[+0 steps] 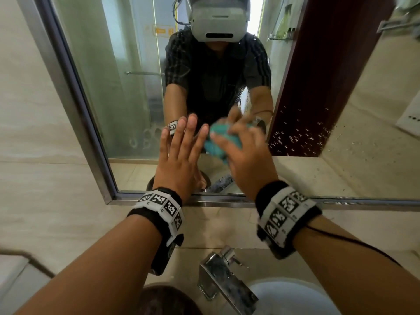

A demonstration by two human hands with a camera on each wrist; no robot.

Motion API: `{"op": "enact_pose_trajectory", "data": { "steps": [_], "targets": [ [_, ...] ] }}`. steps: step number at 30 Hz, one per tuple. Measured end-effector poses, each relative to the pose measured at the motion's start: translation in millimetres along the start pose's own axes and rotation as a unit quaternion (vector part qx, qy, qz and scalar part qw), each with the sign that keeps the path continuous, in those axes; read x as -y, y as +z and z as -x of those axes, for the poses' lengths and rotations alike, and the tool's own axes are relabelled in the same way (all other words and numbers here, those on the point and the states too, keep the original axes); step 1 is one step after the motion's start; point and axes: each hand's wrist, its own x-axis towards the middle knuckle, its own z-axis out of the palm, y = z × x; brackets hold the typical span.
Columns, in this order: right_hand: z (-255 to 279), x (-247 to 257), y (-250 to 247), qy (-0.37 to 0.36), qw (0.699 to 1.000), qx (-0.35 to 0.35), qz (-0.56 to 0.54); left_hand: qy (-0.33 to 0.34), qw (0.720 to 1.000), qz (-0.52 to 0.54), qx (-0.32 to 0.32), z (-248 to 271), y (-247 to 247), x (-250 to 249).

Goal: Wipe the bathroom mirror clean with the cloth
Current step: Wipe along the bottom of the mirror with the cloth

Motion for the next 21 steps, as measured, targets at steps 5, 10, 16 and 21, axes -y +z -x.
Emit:
{"op": "enact_pose_trajectory", "data": {
  "steps": [5,10,16,21],
  "targets": [
    [17.1,-23.1,-11.4,-0.081,0.988,0.12,0.046,-0.004,1.0,0.007,0.014,-0.4,-3.5,-1.1],
    [-44.7,-19.5,-34.0,0.062,0.995,-0.075,-0.033,-0.006,1.0,0.012,0.012,-0.5,-3.6,-1.7],
    [48.4,-7.4,10.3,-0.108,0.979,0.166,0.05,-0.003,1.0,0.008,0.005,0.5,-2.8,-1.5],
    [4.6,-21.4,-12.0,-0.112,0.988,0.094,0.043,-0.003,1.0,0.01,-0.02,0.6,0.9,-1.1]
  ]
}}
